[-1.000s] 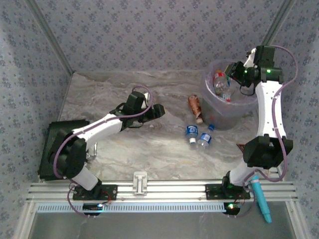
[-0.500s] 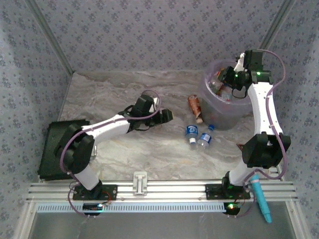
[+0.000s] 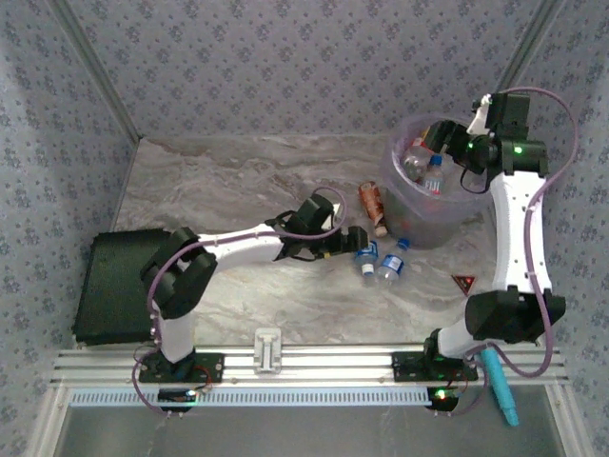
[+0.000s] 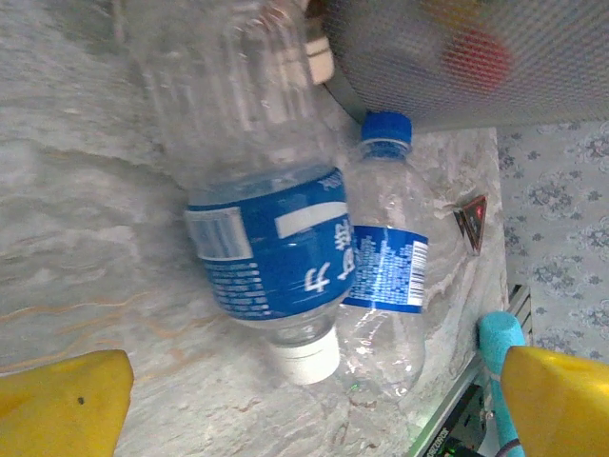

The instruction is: Put the plastic bottles in the bin

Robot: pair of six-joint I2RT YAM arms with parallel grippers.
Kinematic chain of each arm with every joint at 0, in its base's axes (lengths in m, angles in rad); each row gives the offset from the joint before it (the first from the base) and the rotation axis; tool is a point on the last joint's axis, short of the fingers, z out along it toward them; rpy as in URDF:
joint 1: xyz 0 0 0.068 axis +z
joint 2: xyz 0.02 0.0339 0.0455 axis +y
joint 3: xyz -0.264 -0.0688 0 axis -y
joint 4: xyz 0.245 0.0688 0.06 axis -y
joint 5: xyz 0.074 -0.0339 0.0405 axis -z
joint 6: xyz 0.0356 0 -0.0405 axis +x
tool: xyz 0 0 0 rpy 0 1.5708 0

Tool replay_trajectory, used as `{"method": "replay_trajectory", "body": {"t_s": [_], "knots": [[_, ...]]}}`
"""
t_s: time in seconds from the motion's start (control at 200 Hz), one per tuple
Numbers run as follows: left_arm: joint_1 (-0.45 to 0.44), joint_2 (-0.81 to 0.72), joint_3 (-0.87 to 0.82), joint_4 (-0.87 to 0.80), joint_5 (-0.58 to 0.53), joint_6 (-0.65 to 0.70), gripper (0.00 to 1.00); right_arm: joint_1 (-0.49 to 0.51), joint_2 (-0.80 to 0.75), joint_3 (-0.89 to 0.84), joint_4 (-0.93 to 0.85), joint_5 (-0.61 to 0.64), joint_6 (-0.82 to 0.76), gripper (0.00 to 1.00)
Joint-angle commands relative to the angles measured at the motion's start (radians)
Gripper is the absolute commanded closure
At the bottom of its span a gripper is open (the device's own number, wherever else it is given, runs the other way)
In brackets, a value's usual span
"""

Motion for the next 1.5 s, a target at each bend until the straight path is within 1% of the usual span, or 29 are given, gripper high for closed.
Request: {"method": "replay_trajectory", "body": {"t_s": [0.0, 0.135, 0.355, 0.48, 0.67, 0.875, 0.964, 1.004, 1.059, 1.094, 1.174, 1.289, 1.409, 1.494], "knots": [[-0.025, 0.027, 0.054, -0.058, -0.023, 0.02, 0.01, 0.004, -0.047, -0.02, -0.038, -0.007, -0.027, 0.11], [-0.038, 0.075, 0.086, -0.074, -0.05, 0.025, 0.01, 0.02, -0.085, -0.064, -0.036, -0.023, -0.031, 0.1], [-0.046, 0.16, 0.173, -0.13, -0.083, 0.045, 0.04, 0.037, -0.14, -0.098, -0.038, -0.035, -0.046, 0.08], [-0.048, 0.175, 0.173, -0.143, -0.12, 0.039, 0.1, 0.038, -0.165, -0.113, -0.033, -0.059, -0.051, 0.08], [-0.048, 0.18, 0.167, -0.157, -0.176, 0.034, 0.21, 0.04, -0.204, -0.16, -0.01, -0.093, -0.049, 0.08], [-0.048, 0.185, 0.167, -0.156, -0.186, 0.033, 0.3, 0.04, -0.211, -0.158, -0.022, -0.116, -0.065, 0.08], [-0.048, 0.185, 0.167, -0.155, -0.185, 0.034, 0.31, 0.04, -0.22, -0.171, -0.016, -0.134, -0.064, 0.08], [-0.048, 0.185, 0.168, -0.149, -0.178, 0.034, 0.31, 0.042, -0.223, -0.178, -0.013, -0.147, -0.063, 0.08], [-0.048, 0.181, 0.172, -0.139, -0.162, 0.035, 0.28, 0.042, -0.226, -0.187, -0.011, -0.162, -0.065, 0.08], [-0.05, 0.179, 0.179, -0.136, -0.156, 0.035, 0.25, 0.042, -0.227, -0.192, -0.01, -0.167, -0.064, 0.08], [-0.056, 0.177, 0.202, -0.145, -0.161, 0.043, 0.15, 0.042, -0.229, -0.193, -0.01, -0.167, -0.068, 0.08], [-0.059, 0.213, 0.248, -0.171, -0.167, 0.052, 0.09, 0.041, -0.227, -0.188, -0.011, -0.167, -0.074, 0.08], [-0.059, 0.26, 0.281, -0.176, -0.164, 0.047, 0.08, 0.042, -0.227, -0.19, -0.013, -0.168, -0.082, 0.08], [-0.059, 0.281, 0.291, -0.174, -0.166, 0.044, 0.11, 0.042, -0.225, -0.194, -0.019, -0.168, -0.087, 0.08]]}}
